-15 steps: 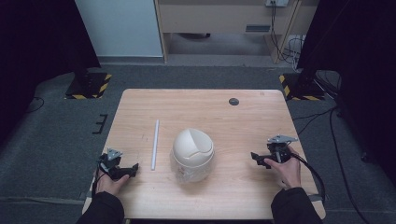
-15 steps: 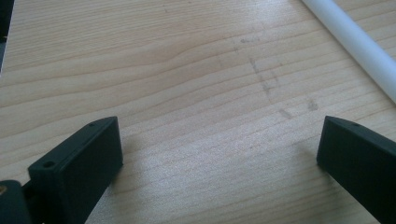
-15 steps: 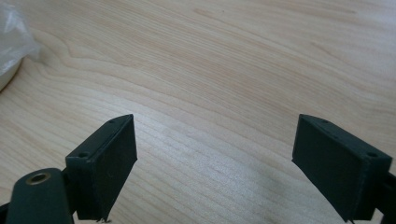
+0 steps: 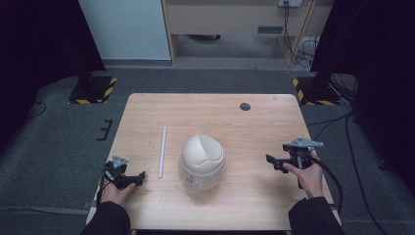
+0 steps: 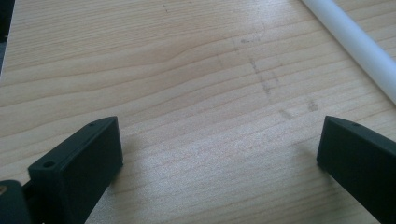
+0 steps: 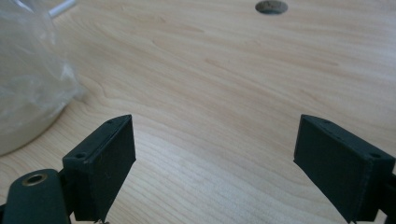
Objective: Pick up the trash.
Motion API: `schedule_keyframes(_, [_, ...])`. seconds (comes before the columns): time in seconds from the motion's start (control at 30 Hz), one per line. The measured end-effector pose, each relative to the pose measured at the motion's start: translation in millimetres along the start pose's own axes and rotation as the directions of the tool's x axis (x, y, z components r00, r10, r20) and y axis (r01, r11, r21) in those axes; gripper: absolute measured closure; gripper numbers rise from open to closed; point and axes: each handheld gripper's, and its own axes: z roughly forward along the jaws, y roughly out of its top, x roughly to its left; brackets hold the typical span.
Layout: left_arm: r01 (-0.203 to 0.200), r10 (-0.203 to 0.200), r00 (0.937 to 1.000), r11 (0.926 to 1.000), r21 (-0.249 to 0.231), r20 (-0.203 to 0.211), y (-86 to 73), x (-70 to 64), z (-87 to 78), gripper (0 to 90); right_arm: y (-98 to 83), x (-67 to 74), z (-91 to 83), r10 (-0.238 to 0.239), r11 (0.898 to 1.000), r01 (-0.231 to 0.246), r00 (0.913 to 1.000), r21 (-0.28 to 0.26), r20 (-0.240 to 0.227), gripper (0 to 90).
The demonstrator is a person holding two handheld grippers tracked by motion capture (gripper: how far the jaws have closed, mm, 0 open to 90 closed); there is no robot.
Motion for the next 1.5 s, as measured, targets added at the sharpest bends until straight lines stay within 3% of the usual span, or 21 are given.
schedule_keyframes(0.5, [0.001, -0.001, 1.0, 1.0, 0.001, -0.002, 0.2, -0.4, 0.1, 0.0, 24.0, 1.8, -25.2, -0.036, 0.993, 0.031, 0.9982, -0.11, -0.047, 11.5])
schedule_keyframes(0.63, [0.001, -0.001, 1.0, 1.0, 0.001, -0.002, 0.5, -1.1, 0.5, 0.0, 32.8, 3.1, -35.9, -0.045, 0.986, 0.031, 0.9958, -0.164, -0.08, 11.1])
schedule_keyframes(0.8, [0.001, -0.001, 1.0, 1.0, 0.001, -0.003, 0.5, -1.2, 0.5, 0.0, 40.1, 5.7, -43.0, -0.061, 0.98, 0.042, 0.9937, -0.194, -0.094, 11.0])
schedule_keyframes(1.3, [0.002, -0.002, 1.0, 1.0, 0.001, -0.003, 0.7, -1.9, 0.8, 0.0, 64.3, 24.7, -58.0, -0.118, 0.958, 0.075, 0.9832, -0.278, -0.14, 10.9])
schedule_keyframes(1.5, [0.001, -0.001, 1.0, 1.0, 0.002, -0.002, 0.8, -2.0, 0.8, 0.0, 72.3, 37.3, -57.4, -0.151, 0.95, 0.092, 0.9724, -0.299, -0.178, 11.0])
